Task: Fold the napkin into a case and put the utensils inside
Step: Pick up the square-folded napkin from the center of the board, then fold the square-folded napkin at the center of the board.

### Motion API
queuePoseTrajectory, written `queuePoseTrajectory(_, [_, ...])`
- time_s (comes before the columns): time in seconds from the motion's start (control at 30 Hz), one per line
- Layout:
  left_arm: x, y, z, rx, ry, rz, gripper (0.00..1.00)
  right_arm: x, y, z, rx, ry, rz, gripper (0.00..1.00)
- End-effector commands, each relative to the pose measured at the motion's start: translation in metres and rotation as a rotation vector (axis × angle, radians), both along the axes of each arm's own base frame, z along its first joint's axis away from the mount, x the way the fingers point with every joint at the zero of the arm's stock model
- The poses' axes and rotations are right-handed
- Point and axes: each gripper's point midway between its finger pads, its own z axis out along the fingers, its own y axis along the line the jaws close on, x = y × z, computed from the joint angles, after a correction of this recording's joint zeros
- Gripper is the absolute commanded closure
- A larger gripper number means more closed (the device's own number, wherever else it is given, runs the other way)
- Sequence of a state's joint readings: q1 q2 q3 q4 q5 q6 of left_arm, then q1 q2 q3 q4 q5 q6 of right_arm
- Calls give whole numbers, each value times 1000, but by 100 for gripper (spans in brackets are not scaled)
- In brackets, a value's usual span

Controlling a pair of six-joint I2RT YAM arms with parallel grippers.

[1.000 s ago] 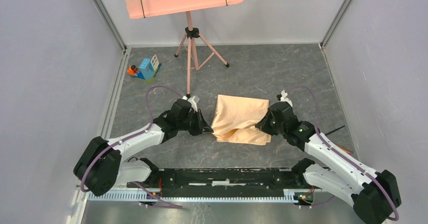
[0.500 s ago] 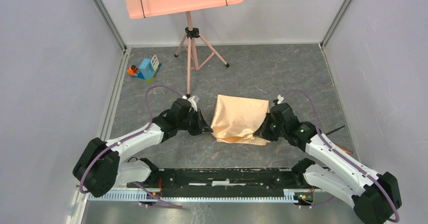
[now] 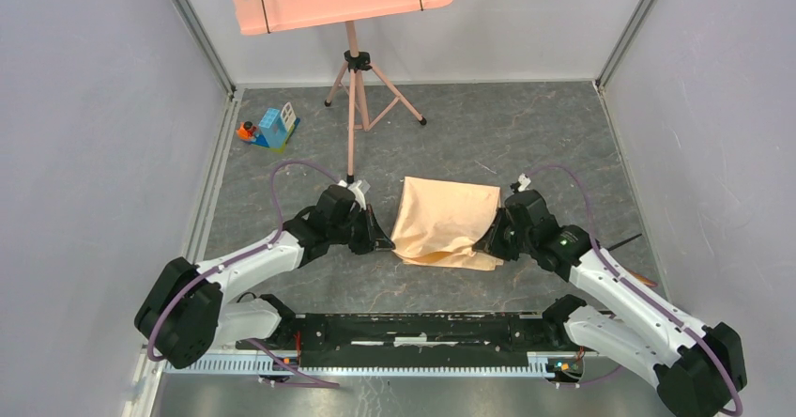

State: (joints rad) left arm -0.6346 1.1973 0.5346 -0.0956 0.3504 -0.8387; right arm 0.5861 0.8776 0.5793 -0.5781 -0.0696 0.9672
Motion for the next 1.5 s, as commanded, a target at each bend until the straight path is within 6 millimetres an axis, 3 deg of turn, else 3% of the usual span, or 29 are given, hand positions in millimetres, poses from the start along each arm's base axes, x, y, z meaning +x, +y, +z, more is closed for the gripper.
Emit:
queuePoseTrajectory(0.0, [7,-9,20,-68,-24,8,95,22,5,36,36,-122,-16,100])
queuePoseTrajectory(0.13, [20,-15,40,-81,-70,19,97,43,1,52,13,-212,-30,100])
queuePoseTrajectory(0.3, [52,-29,69,-100,-127,40,98,81,-15,63,4,-304,-61,100])
queuePoseTrajectory(0.67, [170,-43,129,-132,-249,169,98,188,-51,117,18,-474,-65,100])
queuePoseTrajectory(0.83, [208,-49,136,-154,-261,195,98,229,-39,129,67,-502,5,100])
queuePoseTrajectory(1.0, [228,-51,138,-182,-254,208,98,257,-33,137,63,-527,44,100])
queuePoseTrajectory(1.2, [244,-43,154,-200,-296,243,98,283,-28,146,74,-548,73,100])
queuePoseTrajectory(1.33, [251,-41,162,-212,-313,246,98,290,-25,145,81,-543,84,100])
queuePoseTrajectory(1.47, [246,-44,158,-218,-297,219,98,284,-25,141,81,-533,90,100])
